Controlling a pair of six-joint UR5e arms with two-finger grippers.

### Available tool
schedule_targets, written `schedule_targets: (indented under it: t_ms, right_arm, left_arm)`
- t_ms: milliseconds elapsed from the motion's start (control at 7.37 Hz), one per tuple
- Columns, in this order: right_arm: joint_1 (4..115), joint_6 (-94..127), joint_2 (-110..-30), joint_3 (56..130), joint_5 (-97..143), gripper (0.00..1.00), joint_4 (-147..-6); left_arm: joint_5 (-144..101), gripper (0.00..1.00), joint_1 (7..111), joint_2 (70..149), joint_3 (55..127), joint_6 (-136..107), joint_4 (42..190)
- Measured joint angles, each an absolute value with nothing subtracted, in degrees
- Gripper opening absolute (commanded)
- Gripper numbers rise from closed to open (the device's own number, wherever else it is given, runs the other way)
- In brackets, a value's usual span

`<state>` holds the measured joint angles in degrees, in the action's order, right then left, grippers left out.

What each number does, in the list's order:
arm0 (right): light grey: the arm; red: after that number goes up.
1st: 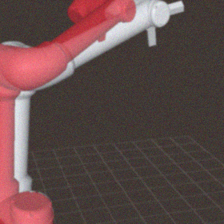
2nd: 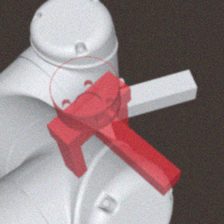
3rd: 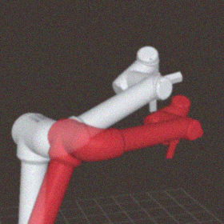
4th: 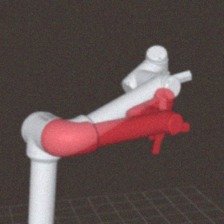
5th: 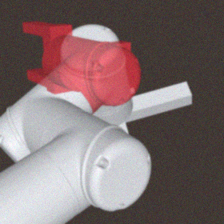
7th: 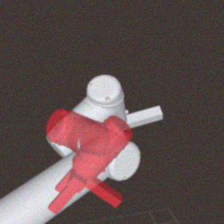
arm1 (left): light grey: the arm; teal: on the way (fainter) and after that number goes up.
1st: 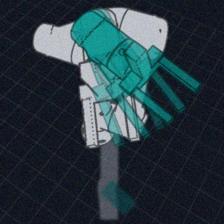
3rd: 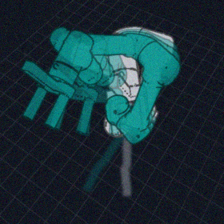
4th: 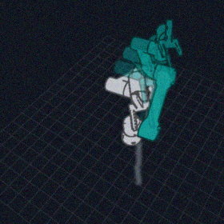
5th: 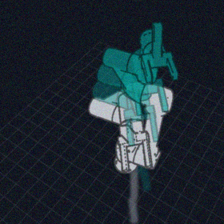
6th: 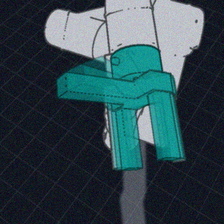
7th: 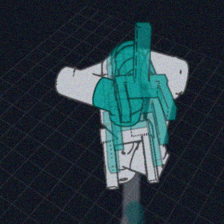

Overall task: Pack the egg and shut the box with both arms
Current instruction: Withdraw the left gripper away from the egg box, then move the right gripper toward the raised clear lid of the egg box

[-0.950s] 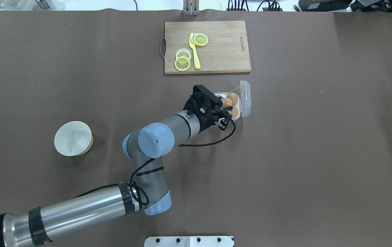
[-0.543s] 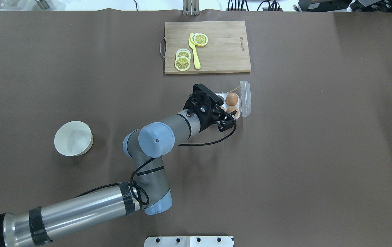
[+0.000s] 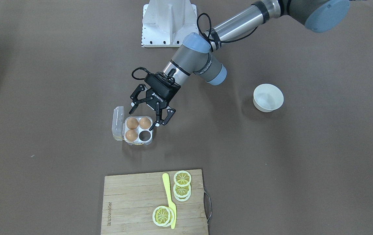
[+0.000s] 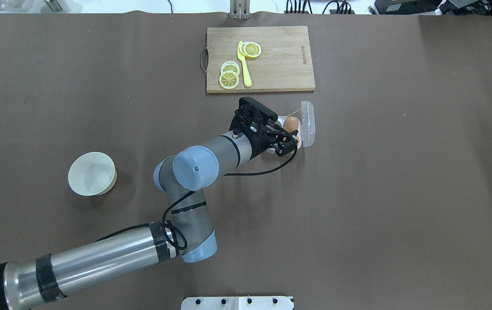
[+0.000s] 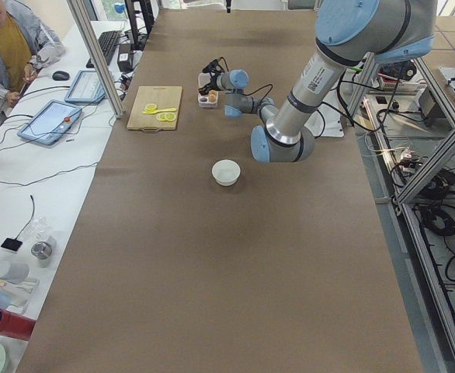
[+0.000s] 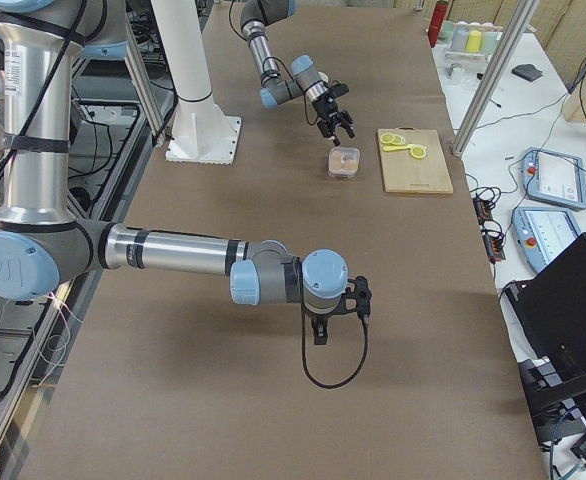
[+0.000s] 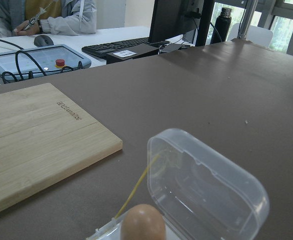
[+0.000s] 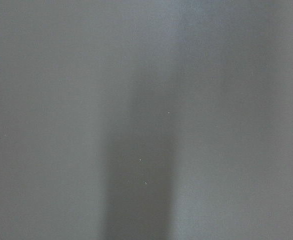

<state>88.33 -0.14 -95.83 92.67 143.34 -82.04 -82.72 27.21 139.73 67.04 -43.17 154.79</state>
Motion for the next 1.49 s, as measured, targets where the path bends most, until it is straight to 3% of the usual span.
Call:
schedule_targets:
  t_ms: [271, 407, 543, 679, 1357, 1493]
  right_arm:
    - [88.31, -0.13, -94.22, 92.67, 142.99, 1.00, -82.01]
    - [88.21, 0.28, -93.20, 92.72, 142.96, 1.00, -82.00]
    - [87.69, 1.30, -91.78, 92.82, 142.80, 1.00, -82.00]
    - [86.41, 2.75, -89.93, 92.86, 142.06, 1.00, -81.92]
    - [71.82, 29.64, -83.02, 93.10, 134.34, 1.00, -67.65]
    - [67.51, 36.39, -81.98, 93.57, 131.49, 0.75, -64.73]
  left_arm:
    - [-97.45, 0.00, 36.51, 134.50, 78.10, -47.87, 137.53]
    - [-106.02, 0.15, 41.51, 130.54, 83.24, -48.49, 129.79]
    - [-113.85, 0.59, 46.39, 125.72, 87.60, -48.72, 123.88]
    - [-119.26, 0.97, 51.20, 120.35, 91.15, -48.66, 119.95]
    - [-134.10, 0.98, 72.69, 97.99, 96.54, -33.02, 114.48]
    - [-134.37, 0.98, 75.54, 95.57, 96.60, -26.95, 111.97]
